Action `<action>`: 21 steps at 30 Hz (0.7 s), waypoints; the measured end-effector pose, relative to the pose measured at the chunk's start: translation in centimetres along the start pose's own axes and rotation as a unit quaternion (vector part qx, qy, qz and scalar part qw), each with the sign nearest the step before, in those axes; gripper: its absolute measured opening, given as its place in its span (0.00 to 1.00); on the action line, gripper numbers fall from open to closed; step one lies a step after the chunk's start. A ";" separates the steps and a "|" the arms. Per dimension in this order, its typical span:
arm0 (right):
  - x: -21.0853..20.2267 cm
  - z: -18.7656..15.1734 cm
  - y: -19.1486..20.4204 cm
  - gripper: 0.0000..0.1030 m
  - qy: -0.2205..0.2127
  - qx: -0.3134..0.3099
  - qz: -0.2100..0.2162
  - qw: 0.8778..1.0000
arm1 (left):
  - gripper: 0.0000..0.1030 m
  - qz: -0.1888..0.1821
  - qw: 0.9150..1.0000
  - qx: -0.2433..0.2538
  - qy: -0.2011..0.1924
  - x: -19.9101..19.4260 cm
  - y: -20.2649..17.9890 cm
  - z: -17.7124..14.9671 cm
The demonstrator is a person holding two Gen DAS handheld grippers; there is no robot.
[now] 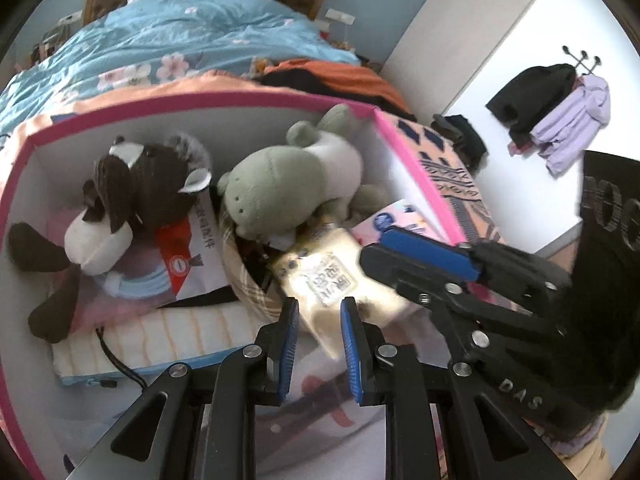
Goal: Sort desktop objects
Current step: 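Lower the beige carton with both grippers into the pink box, then open both grippers to release the beige carton inside the box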
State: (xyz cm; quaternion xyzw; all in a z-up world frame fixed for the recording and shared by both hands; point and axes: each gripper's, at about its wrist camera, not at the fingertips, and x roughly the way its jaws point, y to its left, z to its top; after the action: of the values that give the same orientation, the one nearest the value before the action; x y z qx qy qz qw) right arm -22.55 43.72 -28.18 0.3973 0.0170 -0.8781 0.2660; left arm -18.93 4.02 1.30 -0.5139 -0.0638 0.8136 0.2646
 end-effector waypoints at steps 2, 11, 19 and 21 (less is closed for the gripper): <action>0.2 -0.2 0.2 0.21 -0.001 -0.015 -0.019 1.000 | 0.19 -0.007 1.000 -0.003 -0.002 -0.1 0.1 0.1; -2.1 -1.3 -0.2 0.28 -0.032 -0.006 -0.005 0.999 | 0.35 0.030 0.997 0.025 -0.061 -2.5 -1.1 -1.9; -7.9 -5.0 2.0 0.52 -0.095 -0.016 0.041 0.995 | 0.90 0.108 0.976 0.073 -0.175 -8.8 -4.1 -8.0; -9.0 -6.2 2.6 0.56 -0.106 -0.020 0.052 0.993 | 1.00 0.120 0.972 0.077 -0.188 -9.9 -4.5 -9.7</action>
State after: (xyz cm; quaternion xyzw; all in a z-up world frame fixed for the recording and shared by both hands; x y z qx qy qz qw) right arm -12.17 47.11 -25.59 0.2967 -0.0140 -0.8999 0.3193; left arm -5.61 1.37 6.43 -0.3338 0.0125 0.9238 0.1872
